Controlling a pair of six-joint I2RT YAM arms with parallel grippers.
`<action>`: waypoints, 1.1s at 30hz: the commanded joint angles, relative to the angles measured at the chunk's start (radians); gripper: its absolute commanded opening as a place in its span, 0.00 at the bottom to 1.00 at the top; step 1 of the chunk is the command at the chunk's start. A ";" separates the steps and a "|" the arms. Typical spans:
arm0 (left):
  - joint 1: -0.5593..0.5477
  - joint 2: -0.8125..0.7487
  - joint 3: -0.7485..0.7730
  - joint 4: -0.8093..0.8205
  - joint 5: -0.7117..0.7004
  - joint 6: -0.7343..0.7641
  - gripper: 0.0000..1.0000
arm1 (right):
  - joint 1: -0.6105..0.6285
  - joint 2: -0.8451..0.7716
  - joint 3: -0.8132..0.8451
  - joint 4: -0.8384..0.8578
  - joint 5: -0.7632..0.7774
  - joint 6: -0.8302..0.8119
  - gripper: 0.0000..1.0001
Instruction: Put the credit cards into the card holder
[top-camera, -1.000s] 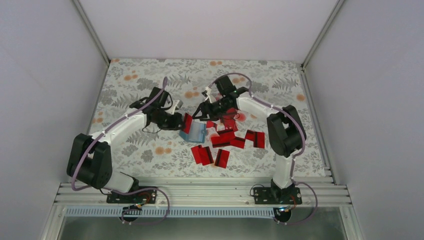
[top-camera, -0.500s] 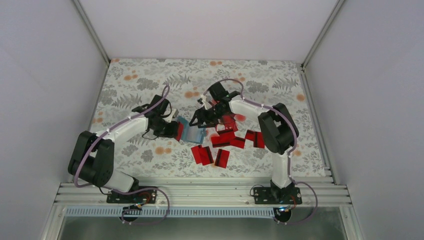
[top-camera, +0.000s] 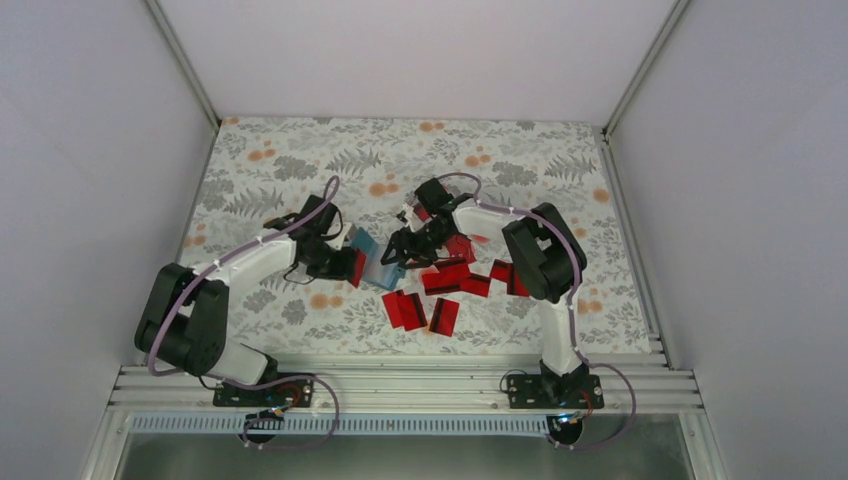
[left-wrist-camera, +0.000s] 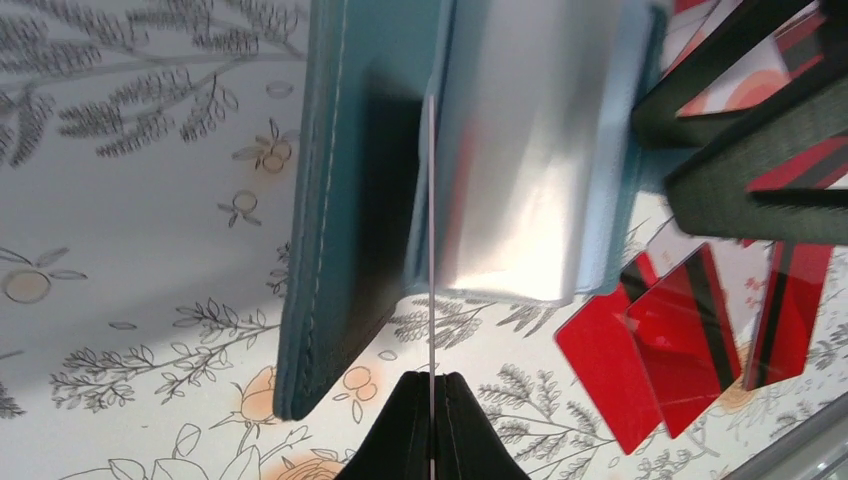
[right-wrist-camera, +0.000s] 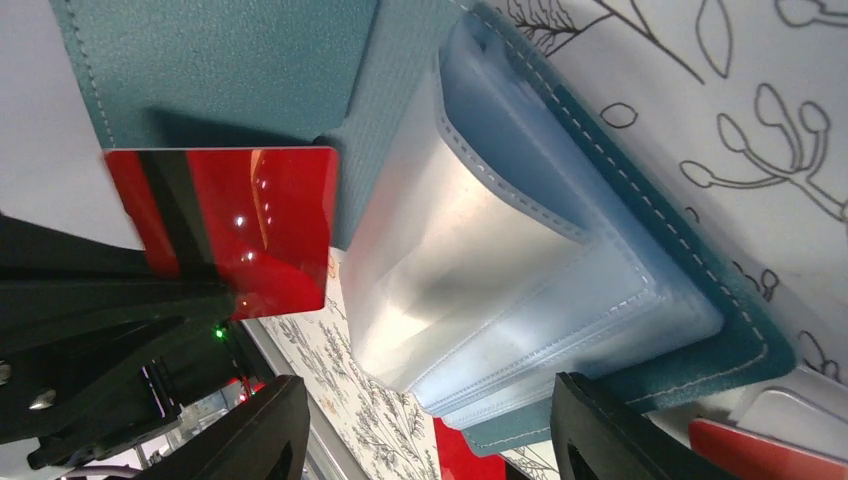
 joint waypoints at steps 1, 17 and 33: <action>0.001 -0.054 0.109 -0.044 0.004 0.018 0.02 | 0.014 -0.001 0.000 0.028 -0.005 0.007 0.62; 0.021 0.070 0.295 -0.126 -0.190 0.121 0.02 | 0.015 -0.046 0.054 -0.021 -0.029 -0.010 0.63; 0.061 0.067 0.138 -0.081 -0.211 0.063 0.02 | 0.187 -0.056 0.058 -0.157 -0.041 -0.171 0.62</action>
